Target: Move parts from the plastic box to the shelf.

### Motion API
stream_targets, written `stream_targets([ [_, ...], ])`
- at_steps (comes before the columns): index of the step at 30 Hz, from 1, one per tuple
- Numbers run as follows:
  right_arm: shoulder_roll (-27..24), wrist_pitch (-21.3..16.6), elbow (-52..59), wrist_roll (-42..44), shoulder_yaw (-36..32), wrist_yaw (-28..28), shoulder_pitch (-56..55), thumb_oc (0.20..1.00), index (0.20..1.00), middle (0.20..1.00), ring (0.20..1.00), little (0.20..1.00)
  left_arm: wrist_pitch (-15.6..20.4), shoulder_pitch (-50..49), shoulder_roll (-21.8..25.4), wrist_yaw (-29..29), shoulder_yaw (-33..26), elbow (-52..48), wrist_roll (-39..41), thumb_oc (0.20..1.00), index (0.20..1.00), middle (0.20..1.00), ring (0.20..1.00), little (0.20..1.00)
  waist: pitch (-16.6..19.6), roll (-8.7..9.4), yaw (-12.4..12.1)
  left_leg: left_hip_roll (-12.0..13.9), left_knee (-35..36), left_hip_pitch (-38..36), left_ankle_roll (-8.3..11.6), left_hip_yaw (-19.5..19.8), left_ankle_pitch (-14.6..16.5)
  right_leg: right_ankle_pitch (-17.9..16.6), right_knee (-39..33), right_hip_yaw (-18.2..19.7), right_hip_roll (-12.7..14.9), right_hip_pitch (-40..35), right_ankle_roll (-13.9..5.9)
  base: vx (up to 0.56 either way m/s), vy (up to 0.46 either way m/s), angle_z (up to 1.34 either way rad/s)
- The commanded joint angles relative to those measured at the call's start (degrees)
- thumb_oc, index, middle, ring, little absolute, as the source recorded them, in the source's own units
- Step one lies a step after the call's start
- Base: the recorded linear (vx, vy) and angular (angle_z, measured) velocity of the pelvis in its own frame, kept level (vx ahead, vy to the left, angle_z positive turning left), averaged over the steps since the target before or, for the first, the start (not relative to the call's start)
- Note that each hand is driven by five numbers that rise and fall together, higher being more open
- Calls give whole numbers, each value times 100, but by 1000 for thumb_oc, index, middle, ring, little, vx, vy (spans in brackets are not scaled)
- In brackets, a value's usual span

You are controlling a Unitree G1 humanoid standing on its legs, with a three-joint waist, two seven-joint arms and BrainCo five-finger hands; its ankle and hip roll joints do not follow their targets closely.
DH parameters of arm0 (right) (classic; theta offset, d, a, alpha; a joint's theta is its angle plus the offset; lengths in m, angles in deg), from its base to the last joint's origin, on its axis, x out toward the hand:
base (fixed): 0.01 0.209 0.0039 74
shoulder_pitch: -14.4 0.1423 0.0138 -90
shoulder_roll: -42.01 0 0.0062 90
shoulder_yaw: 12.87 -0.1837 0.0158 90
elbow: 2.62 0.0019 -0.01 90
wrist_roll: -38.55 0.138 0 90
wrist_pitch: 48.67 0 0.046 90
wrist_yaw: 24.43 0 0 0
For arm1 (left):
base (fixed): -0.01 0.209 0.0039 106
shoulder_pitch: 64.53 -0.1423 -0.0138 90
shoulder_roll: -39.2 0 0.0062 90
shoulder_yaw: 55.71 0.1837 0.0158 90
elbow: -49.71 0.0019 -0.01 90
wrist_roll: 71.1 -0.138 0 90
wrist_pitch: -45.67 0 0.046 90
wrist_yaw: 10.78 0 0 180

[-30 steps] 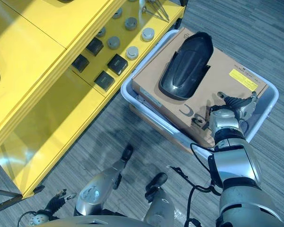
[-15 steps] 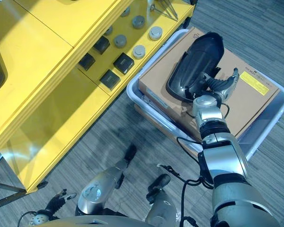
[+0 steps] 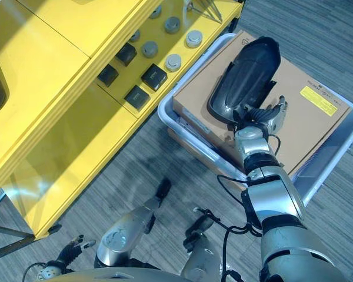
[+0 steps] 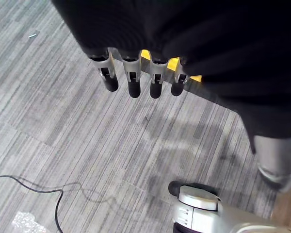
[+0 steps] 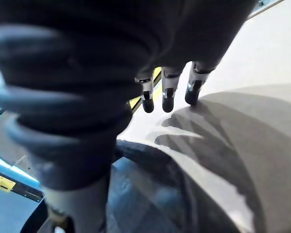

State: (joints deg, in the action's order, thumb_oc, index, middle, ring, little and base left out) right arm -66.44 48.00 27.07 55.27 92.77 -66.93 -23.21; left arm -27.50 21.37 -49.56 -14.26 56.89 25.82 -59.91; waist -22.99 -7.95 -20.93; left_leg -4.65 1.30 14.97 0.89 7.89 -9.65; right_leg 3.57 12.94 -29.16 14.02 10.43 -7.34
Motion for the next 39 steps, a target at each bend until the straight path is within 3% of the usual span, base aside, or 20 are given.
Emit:
stream_targets([
  [1,-430,235,-58,-425,537,69,153,1000,1000,1000,1000,1000,-53,26,162,-71,62,108,191,1000,1000,1000,1000,1000,-220,163,-91,-51,-435,350,-75,-231,575,-638,-648,540,498,-187,-347,0,0,0],
  [5,-446,201,-423,-375,604,181,106,1000,1000,1000,1000,1000,-6,50,192,-37,80,106,231,1000,1000,1000,1000,1000,-289,141,-105,-62,-456,434,-85,-233,556,-651,-608,540,520,-103,-360,-13,-1,2],
  [7,-437,179,-503,-331,594,196,92,840,840,840,840,840,10,50,185,-41,93,90,247,1000,1000,1000,1000,1000,-309,137,-111,-68,-455,452,-88,-235,549,-657,-611,540,522,-93,-362,-14,-3,3],
  [8,-441,165,-531,-308,582,226,86,200,200,200,200,200,15,55,186,-41,93,85,238,1000,1000,1000,1000,1000,-319,139,-111,-72,-461,462,-89,-230,548,-658,-602,544,521,-81,-361,0,0,0],
  [20,-517,222,-575,-343,635,532,175,200,200,200,200,200,23,81,243,-66,101,13,336,1000,1000,1000,1000,1000,-307,179,-95,-61,-457,433,-85,-257,556,-665,-573,554,514,-62,-365,0,0,0],
  [27,-492,-142,-445,-92,602,474,-8,200,200,200,200,200,228,3,254,-89,49,30,327,1000,1000,1000,1000,1000,-191,232,-56,-8,-374,246,-80,-320,596,-688,-639,527,488,-205,-373,7,-32,0],
  [30,-447,-807,369,253,149,368,-449,200,200,200,200,200,479,-11,271,-72,-125,-42,496,1000,1000,1000,1000,1000,128,376,84,90,-166,-140,-50,-383,626,-675,-765,524,395,-496,-384,47,-93,-2],
  [34,-356,-852,1892,315,-613,349,-1398,200,200,200,200,200,581,-29,336,149,-446,-721,711,1000,1000,1000,1000,1000,511,506,335,185,37,-454,-81,-475,499,-787,-878,553,289,-666,-362,72,-118,-7],
  [39,91,-894,3302,298,-1157,270,-2787,200,200,200,200,200,91,52,368,616,-715,-2113,1109,1000,1000,1000,1000,1000,997,748,644,404,209,-999,-76,-670,555,-858,-1127,736,82,-1041,-400,127,-201,-29],
])
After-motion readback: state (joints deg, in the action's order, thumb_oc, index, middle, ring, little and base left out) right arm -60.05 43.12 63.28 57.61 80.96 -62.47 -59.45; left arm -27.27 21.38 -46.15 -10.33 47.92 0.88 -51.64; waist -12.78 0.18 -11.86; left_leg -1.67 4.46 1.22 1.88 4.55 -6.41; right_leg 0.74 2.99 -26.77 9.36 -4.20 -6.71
